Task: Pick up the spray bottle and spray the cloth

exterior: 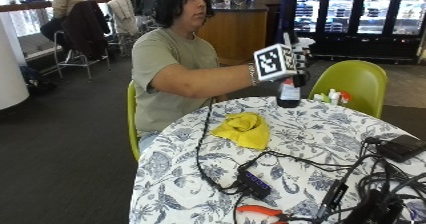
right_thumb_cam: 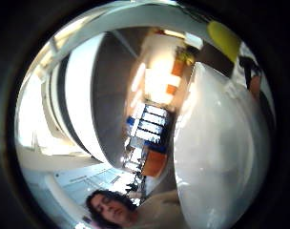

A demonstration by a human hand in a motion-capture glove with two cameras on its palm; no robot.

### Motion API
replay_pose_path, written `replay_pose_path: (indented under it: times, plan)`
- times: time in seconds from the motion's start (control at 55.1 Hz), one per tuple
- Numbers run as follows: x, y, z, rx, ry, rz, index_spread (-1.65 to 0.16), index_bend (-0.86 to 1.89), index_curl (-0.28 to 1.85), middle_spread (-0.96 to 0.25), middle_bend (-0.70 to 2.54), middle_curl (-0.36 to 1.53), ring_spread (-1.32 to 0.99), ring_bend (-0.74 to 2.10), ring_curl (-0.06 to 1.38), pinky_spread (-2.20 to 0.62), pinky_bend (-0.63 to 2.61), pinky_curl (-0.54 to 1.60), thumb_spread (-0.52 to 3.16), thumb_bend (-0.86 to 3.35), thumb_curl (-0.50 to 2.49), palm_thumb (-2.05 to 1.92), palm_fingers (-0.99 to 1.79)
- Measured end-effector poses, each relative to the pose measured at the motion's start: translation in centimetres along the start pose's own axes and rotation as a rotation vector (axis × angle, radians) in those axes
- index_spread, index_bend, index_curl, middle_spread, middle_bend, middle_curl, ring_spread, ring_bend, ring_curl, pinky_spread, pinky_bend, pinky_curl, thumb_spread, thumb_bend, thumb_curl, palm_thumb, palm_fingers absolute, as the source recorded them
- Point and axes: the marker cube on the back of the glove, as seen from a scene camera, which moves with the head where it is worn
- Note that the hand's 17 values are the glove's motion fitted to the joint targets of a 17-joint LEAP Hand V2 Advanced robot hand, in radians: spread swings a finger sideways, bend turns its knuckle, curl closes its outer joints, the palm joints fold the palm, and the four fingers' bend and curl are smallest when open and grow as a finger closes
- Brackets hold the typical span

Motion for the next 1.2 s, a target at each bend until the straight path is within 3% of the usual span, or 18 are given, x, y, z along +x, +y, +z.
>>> replay_pose_path:
  times: [0.254,0.544,0.617,0.671,0.744,0.762,0.78,0.816,0.907,1.088,1.197]
  plan:
    - [10.8,-4.7,5.1,0.118,-0.006,0.031,-0.27,0.27,0.66,-0.17,0.59,0.59,-0.15,0.66,0.5,-0.18,0.41,0.43,0.43,-0.02,0.85,1.03,1.3]
    - [12.3,-4.8,5.9,0.148,-0.029,0.031,-0.27,0.25,0.67,-0.17,0.6,0.6,-0.15,0.67,0.5,-0.2,0.43,0.44,0.42,-0.02,0.87,1.03,1.31]
    - [12.4,-4.7,5.4,0.075,-0.044,0.097,-0.27,0.24,0.67,-0.16,0.6,0.6,-0.15,0.67,0.5,-0.21,0.43,0.44,0.43,-0.02,0.87,1.03,1.31]
    - [12.6,-4.0,4.9,-0.066,-0.061,0.159,-0.27,0.22,0.67,-0.14,0.6,0.6,-0.15,0.65,0.49,-0.2,0.44,0.44,0.48,-0.03,0.86,1.0,1.28]
    - [13.1,-1.0,3.4,-0.309,0.016,0.186,-0.27,0.23,0.66,-0.09,0.51,0.55,-0.12,0.51,0.45,-0.06,0.26,0.4,0.72,-0.06,0.79,0.89,0.89]
    - [13.5,-0.3,2.8,-0.346,0.07,0.181,-0.27,0.24,0.67,-0.09,0.53,0.56,-0.12,0.53,0.47,-0.05,0.26,0.41,0.75,-0.04,0.79,0.9,0.94]
    - [13.9,0.4,2.0,-0.366,0.131,0.173,-0.27,0.24,0.65,-0.06,0.39,0.51,-0.1,0.42,0.43,0.03,0.24,0.4,0.79,-0.09,0.74,0.81,0.62]
    - [14.1,1.5,0.6,-0.369,0.228,0.154,-0.28,0.24,0.67,-0.04,0.34,0.51,-0.08,0.37,0.45,0.08,0.27,0.43,0.84,-0.08,0.71,0.78,0.45]
    - [12.6,4.5,-2.7,-0.346,0.324,0.114,-0.31,0.14,0.57,-0.03,0.24,0.45,-0.08,0.29,0.38,0.16,0.26,0.38,0.92,-0.06,0.63,0.7,0.37]
    - [10.8,12.0,-9.6,-0.563,0.567,0.017,-0.36,0.13,0.44,-0.05,0.18,0.4,-0.09,0.26,0.34,0.21,0.24,0.35,0.99,-0.04,0.52,0.63,0.33]
    - [9.0,15.8,-13.4,-0.593,0.668,-0.038,-0.38,0.14,0.4,-0.06,0.19,0.39,-0.09,0.26,0.33,0.22,0.22,0.35,1.02,-0.04,0.48,0.58,0.31]
